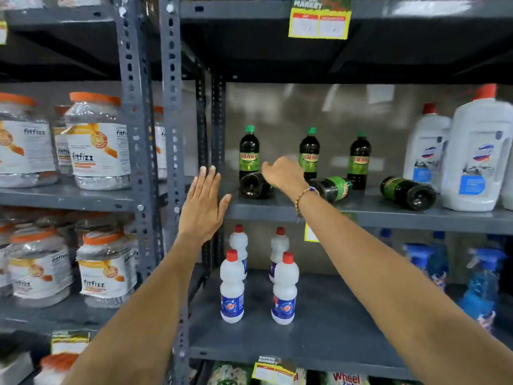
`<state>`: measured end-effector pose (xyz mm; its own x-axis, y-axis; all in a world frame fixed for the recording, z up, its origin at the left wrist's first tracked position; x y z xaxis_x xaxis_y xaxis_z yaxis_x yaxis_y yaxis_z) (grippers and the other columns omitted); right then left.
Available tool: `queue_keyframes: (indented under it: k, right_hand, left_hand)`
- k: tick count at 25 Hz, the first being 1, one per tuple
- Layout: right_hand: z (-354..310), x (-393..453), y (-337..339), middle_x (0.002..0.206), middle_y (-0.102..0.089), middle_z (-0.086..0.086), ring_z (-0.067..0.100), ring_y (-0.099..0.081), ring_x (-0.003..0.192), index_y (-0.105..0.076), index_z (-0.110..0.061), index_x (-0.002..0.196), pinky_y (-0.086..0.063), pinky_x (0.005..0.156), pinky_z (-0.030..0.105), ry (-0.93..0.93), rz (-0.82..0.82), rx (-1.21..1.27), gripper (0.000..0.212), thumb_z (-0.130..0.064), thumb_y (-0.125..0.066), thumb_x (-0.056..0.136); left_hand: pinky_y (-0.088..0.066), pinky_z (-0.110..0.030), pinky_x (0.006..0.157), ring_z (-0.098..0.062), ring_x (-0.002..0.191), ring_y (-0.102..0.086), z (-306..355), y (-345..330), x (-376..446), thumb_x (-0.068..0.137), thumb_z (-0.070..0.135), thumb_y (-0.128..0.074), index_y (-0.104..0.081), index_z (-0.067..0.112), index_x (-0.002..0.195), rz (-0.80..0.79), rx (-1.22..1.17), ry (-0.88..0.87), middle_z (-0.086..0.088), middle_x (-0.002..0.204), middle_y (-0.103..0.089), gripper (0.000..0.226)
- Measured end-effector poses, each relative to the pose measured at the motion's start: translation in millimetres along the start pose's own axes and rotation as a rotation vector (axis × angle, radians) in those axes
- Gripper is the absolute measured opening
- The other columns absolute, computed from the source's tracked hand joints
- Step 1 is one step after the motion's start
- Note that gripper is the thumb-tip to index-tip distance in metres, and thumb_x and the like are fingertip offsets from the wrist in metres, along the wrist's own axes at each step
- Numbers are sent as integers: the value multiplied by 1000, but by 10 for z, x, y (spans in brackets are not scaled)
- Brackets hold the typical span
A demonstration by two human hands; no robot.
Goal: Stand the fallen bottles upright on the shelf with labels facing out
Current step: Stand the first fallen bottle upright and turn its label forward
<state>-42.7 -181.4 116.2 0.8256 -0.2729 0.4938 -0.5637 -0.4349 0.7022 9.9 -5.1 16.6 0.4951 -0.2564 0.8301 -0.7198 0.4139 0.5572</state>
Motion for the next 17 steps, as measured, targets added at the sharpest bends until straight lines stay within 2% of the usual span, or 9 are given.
queue_keyframes:
  k: [3, 6, 9, 11, 13, 15, 17]
  right_hand:
    - [29, 89, -195, 127, -61, 16, 32, -58, 117, -60, -2, 120, -45, 91, 30, -171, -96, -39, 60, -50, -35, 95]
    - [-7, 151, -311, 133, -57, 14, 31, -58, 116, -54, -4, 129, -50, 97, 36, -272, -171, 103, 63, -53, -41, 91]
    - [-65, 227, -401, 130, -58, 11, 28, -58, 114, -57, -12, 118, -52, 96, 39, -319, -196, 290, 52, -52, -52, 85]
    - [-72, 280, -435, 120, -61, 12, 28, -60, 107, -54, -13, 103, -55, 90, 40, -345, -202, 355, 41, -49, -56, 84]
    - [-119, 281, -400, 111, -57, 12, 29, -60, 102, -53, -11, 99, -57, 85, 40, -363, -217, 354, 38, -46, -58, 86]
    - [-174, 334, -331, 119, -55, 16, 32, -59, 107, -55, -9, 115, -53, 86, 36, -307, -275, 149, 46, -47, -56, 88]
    - [-323, 335, -238, 134, -51, 17, 32, -56, 117, -49, -7, 132, -48, 93, 36, -209, -348, -188, 62, -51, -53, 89]
  left_hand:
    - [-20, -38, 117, -28, 140, -33, -100, -104, -20, 99, 43, -23, -47, 3, 135, 71, -10, -36, -13, 144, -46, 59]
    - [-38, -40, 97, -32, 103, -58, -125, -190, -78, 100, 40, -22, -61, 4, 106, 159, 30, -62, -12, 108, -64, 53]
    - [-41, -38, 76, -30, 77, -56, -157, -203, -153, 99, 33, -27, -59, 7, 87, 269, 85, -88, -10, 86, -62, 43]
    - [-39, -37, 73, -29, 74, -54, -165, -224, -170, 99, 32, -27, -58, 7, 86, 269, 97, -95, -9, 83, -60, 42]
    - [-38, -37, 74, -29, 74, -53, -168, -231, -159, 100, 32, -26, -58, 7, 86, 264, 98, -101, -9, 82, -59, 43]
    - [-39, -37, 75, -28, 75, -55, -175, -234, -147, 100, 31, -29, -60, 7, 89, 283, 89, -117, -9, 83, -60, 41]
    - [-41, -37, 76, -28, 77, -57, -183, -231, -159, 99, 30, -31, -62, 7, 93, 309, 93, -130, -8, 85, -63, 39]
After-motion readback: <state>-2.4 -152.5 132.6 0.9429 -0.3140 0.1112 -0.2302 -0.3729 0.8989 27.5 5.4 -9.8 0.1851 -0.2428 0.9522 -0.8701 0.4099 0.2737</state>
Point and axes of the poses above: each hand's wrist, its own x-axis towards the middle knuckle, its own y-axis out of the back of the hand, z = x × y, the point moved 2 cm from there along x, towards the middle knuckle
